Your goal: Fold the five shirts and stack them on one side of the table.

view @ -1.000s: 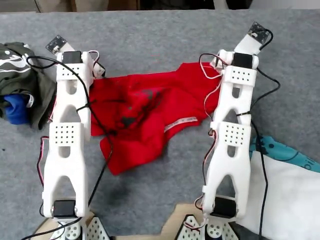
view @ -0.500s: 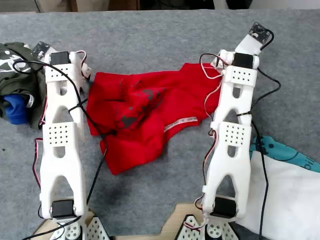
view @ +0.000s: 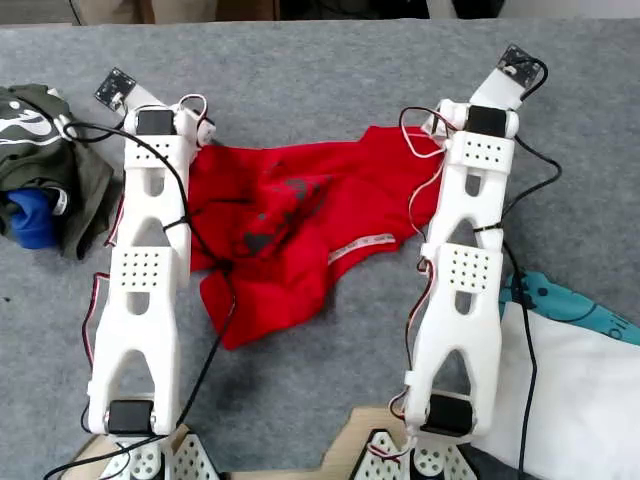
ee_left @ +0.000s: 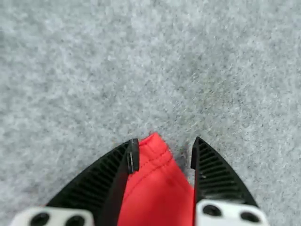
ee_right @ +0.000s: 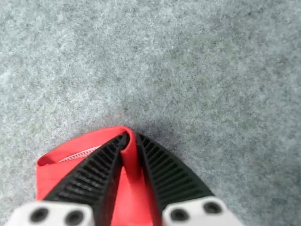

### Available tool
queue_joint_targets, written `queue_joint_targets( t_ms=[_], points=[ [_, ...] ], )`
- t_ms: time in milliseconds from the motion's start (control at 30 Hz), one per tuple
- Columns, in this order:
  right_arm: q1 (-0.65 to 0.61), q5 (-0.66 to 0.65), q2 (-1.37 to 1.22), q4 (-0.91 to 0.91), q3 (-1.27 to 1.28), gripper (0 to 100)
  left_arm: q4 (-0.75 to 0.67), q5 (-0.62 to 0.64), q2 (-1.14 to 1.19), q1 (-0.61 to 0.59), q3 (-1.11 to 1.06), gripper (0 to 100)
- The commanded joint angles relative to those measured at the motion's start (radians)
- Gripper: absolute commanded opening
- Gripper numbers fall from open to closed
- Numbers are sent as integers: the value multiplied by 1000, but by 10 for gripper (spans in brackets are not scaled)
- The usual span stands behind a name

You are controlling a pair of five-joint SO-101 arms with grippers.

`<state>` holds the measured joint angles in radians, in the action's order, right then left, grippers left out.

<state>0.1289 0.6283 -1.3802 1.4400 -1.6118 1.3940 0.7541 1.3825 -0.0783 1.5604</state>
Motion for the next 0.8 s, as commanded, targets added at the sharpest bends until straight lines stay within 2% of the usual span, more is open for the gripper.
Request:
queue_joint_targets(
  t_ms=[0,333,567,767],
  points=[
    [15,3,10,-20,-50,5,32,5,-22,6,0,200],
    [15,3,10,-20,-50,5,190,6,-25,25,0,193],
    [15,3,10,-20,-50,5,203,-3,-25,44,-3,61],
    [15,3,10,-20,-50,5,203,-18,-25,54,-2,18]
  ],
)
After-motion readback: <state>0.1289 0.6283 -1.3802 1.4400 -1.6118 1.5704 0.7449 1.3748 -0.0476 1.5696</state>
